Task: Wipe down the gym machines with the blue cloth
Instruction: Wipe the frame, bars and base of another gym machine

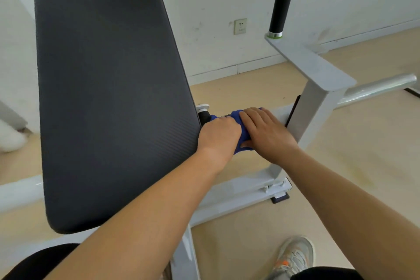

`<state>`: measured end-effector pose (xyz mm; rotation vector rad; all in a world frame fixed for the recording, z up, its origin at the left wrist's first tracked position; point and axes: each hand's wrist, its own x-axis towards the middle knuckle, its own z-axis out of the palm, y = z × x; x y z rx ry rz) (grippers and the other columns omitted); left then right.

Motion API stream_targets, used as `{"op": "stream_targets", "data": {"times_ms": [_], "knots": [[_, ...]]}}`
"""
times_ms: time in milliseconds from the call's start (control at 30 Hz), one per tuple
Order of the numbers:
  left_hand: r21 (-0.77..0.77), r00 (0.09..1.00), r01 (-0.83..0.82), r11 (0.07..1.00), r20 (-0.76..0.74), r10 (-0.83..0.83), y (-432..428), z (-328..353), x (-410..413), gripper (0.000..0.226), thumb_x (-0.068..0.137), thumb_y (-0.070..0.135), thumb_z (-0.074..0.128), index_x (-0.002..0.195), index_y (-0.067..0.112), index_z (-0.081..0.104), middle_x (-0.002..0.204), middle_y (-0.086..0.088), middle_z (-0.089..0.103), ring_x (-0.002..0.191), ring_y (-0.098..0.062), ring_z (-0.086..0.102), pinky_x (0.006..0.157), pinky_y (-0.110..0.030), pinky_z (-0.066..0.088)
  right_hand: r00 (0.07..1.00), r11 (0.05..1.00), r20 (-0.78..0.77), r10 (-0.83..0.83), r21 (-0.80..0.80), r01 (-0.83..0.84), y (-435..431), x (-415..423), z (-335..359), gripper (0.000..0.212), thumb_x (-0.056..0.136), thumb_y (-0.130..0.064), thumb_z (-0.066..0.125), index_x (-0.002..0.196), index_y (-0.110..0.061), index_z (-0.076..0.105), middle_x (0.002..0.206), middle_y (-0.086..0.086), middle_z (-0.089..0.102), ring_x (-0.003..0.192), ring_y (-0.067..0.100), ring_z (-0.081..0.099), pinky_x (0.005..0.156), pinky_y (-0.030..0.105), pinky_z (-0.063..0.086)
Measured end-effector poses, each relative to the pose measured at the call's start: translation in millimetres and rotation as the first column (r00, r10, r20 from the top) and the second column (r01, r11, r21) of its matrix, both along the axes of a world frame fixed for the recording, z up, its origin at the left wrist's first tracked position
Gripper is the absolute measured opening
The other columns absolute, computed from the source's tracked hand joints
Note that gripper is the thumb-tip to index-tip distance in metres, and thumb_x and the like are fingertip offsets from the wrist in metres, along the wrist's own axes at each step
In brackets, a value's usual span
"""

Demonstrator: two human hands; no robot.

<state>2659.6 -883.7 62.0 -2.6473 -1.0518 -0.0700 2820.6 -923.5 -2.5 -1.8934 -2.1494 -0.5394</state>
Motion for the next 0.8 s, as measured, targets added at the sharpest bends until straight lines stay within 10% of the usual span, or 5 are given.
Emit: {"op": "stream_targets", "data": {"times_ms": [200, 333, 467, 800], "knots": [[-0.133, 0.996, -0.024, 0.991, 0.081, 0.035, 3.9, -9.2, 42.5, 0.026, 0.083, 0.006, 0.066, 0.078, 0.017, 0.043, 0.094, -0.005, 0.065, 0.073, -0.022, 0.052, 0.061, -0.032, 0.036, 0.969, 0.969, 0.021, -0.245, 0.019, 0.245, -15.4, 12.4, -17.2, 0.073, 0.093, -0.045, 0.060, 0.145, 0.003, 0.040, 0.146, 0.019, 0.045, 0.141, 0.036, 0.037, 0.118, 0.046, 0.028], [-0.101, 0.995, 0.049, 0.994, 0.093, -0.040, 5.8, -5.9, 27.5, 0.018, 0.087, 0.017, 0.067, 0.099, 0.011, 0.057, 0.098, -0.007, 0.066, 0.082, -0.025, 0.063, 0.060, -0.033, 0.036, 0.962, 0.962, -0.024, -0.273, -0.037, 0.272, -17.9, 1.8, -13.1, 0.078, 0.084, -0.039, 0.074, 0.143, 0.002, 0.044, 0.145, 0.019, 0.049, 0.138, 0.037, 0.042, 0.115, 0.050, 0.034], [-0.034, 0.993, 0.092, 0.995, 0.073, -0.089, -2.7, 0.0, 4.4, 0.010, 0.090, 0.011, 0.058, 0.087, 0.018, 0.052, 0.092, -0.006, 0.067, 0.079, -0.024, 0.065, 0.058, -0.031, 0.038, 0.955, 0.957, -0.064, -0.289, -0.038, 0.287, -21.4, -17.2, 11.2, 0.058, 0.072, -0.040, 0.084, 0.115, -0.008, 0.061, 0.115, 0.009, 0.062, 0.103, 0.032, 0.060, 0.073, 0.039, 0.053], [-0.601, 0.916, 0.173, 0.780, 0.389, 0.097, -33.1, 34.9, -34.8, 0.021, 0.065, 0.034, 0.067, 0.074, 0.025, 0.050, 0.074, 0.008, 0.058, 0.066, -0.015, 0.052, 0.055, -0.029, 0.043, 0.888, 0.894, -0.336, -0.315, -0.420, 0.158, -76.3, -23.9, 97.8, 0.021, 0.071, -0.028, 0.062, 0.075, -0.028, 0.041, 0.074, -0.008, 0.058, 0.070, 0.017, 0.054, 0.056, 0.028, 0.036]]}}
